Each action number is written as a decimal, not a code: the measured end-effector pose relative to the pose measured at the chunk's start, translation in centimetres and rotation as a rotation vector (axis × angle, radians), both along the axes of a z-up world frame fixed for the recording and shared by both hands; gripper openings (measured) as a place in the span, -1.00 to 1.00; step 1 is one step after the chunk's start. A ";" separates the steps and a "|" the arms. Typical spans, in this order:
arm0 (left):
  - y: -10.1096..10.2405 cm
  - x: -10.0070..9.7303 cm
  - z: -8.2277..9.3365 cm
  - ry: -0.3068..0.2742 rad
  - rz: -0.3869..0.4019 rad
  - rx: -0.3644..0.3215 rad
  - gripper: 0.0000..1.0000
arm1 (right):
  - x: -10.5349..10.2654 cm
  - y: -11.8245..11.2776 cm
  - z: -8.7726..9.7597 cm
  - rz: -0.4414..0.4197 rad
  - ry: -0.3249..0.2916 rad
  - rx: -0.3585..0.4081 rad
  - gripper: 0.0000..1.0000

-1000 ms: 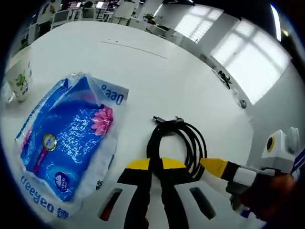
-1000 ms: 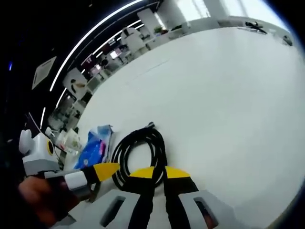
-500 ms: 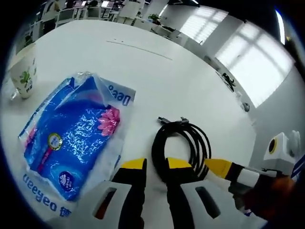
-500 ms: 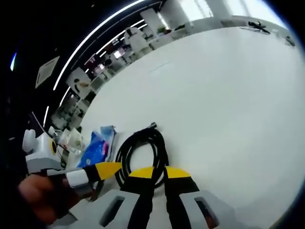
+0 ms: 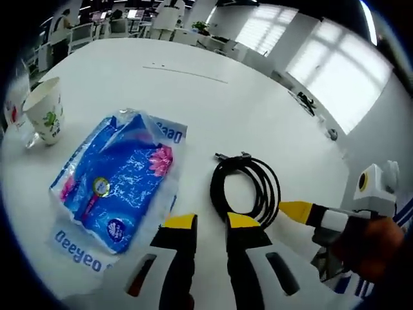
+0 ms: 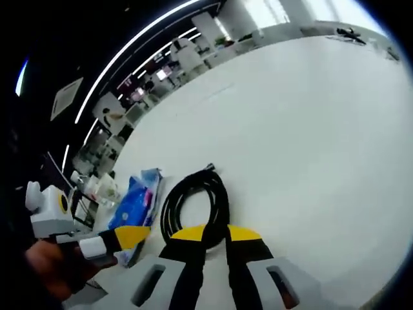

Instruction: Arrange the tabletop items into an orderly group along one side of the table until the central work area is clear of visible clutter.

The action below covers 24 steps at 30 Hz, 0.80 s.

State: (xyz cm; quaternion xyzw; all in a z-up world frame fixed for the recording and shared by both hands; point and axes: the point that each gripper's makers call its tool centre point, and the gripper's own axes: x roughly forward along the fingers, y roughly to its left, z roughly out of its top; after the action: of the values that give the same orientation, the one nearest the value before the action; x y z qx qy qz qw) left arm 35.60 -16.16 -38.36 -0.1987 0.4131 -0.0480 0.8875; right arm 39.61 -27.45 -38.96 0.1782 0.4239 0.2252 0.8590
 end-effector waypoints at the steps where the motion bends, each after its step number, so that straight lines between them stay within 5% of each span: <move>1: -0.1 -0.3 0.1 -0.001 -0.005 0.002 -0.72 | -0.1 -0.1 0.1 0.001 -0.003 -0.001 -0.83; 10: 0.7 -3.1 0.3 0.005 -0.032 0.052 -0.75 | -1.8 -0.4 0.1 0.059 -0.010 -0.012 -0.82; 24: 5.4 -5.3 2.3 -0.019 0.089 0.085 -0.81 | -3.7 0.7 0.4 0.166 -0.030 -0.043 -0.80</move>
State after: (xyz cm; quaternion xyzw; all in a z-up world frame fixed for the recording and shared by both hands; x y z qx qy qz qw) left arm 30.26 -10.75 -36.08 -0.1786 0.3969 0.0069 0.9003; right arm 35.89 -26.79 -38.58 0.1207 0.4289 0.2893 0.8472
